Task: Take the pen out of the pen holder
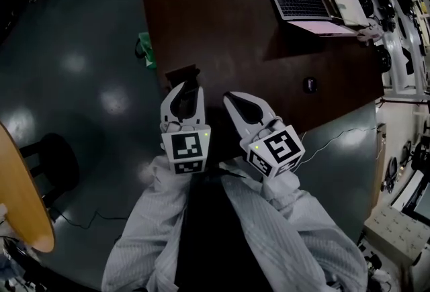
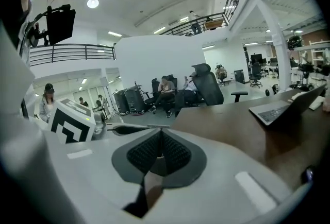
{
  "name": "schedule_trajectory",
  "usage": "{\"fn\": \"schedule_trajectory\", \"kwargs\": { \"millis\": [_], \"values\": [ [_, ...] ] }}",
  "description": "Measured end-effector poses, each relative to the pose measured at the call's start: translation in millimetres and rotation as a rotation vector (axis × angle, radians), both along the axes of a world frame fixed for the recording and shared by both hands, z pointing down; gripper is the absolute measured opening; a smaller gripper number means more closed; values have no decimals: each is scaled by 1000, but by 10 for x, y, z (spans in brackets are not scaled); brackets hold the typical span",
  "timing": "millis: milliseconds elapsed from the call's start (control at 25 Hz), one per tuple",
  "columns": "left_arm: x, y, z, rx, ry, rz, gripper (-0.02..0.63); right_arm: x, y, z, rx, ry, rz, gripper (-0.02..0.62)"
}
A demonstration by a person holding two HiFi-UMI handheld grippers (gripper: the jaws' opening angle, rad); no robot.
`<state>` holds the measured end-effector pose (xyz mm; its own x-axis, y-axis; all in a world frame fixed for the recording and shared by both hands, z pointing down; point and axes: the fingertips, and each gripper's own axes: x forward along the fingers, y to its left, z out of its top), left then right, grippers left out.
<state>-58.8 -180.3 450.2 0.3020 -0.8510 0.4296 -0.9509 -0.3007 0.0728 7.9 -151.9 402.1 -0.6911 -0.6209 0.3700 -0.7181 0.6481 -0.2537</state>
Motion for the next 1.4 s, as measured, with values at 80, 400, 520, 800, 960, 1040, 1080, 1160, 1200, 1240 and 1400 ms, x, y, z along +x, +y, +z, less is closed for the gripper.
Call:
{"fn": "schedule_trajectory", "kwargs": {
  "millis": [80,400,520,800,960,1040,1080,1160,1200,1240,1400],
  "values": [
    [45,-36,96,-18,-3,-14,106,68,-4,47,-13,3,9,2],
    [111,-224,369,-14,-53,-141,172,132,71,189,-49,-12,-15,2],
    [120,-274,425,-2,-124,-180,172,203,69,201,-56,-19,-21,2],
    [131,-342,554,-25,-179,-245,170,401,-3,192,-64,-20,-18,2],
    [106,-356,552,-23,-178,-262,164,410,-8,211,-72,-27,-22,2],
    [77,-365,566,-27,-187,-276,130,396,-6,220,-75,-32,-28,1],
    [65,-373,574,-30,-194,-282,87,393,-10,220,-75,-34,-30,0],
    [60,-384,578,-32,-204,-285,66,400,-16,213,-76,-36,-33,1],
    [60,-382,574,-32,-206,-283,66,406,-16,209,-76,-36,-32,1],
    [58,-374,569,-31,-207,-280,66,411,-15,206,-75,-35,-31,0],
    [72,-344,510,-13,-194,-253,51,440,-26,197,-72,-39,-23,0]
  ]
}}
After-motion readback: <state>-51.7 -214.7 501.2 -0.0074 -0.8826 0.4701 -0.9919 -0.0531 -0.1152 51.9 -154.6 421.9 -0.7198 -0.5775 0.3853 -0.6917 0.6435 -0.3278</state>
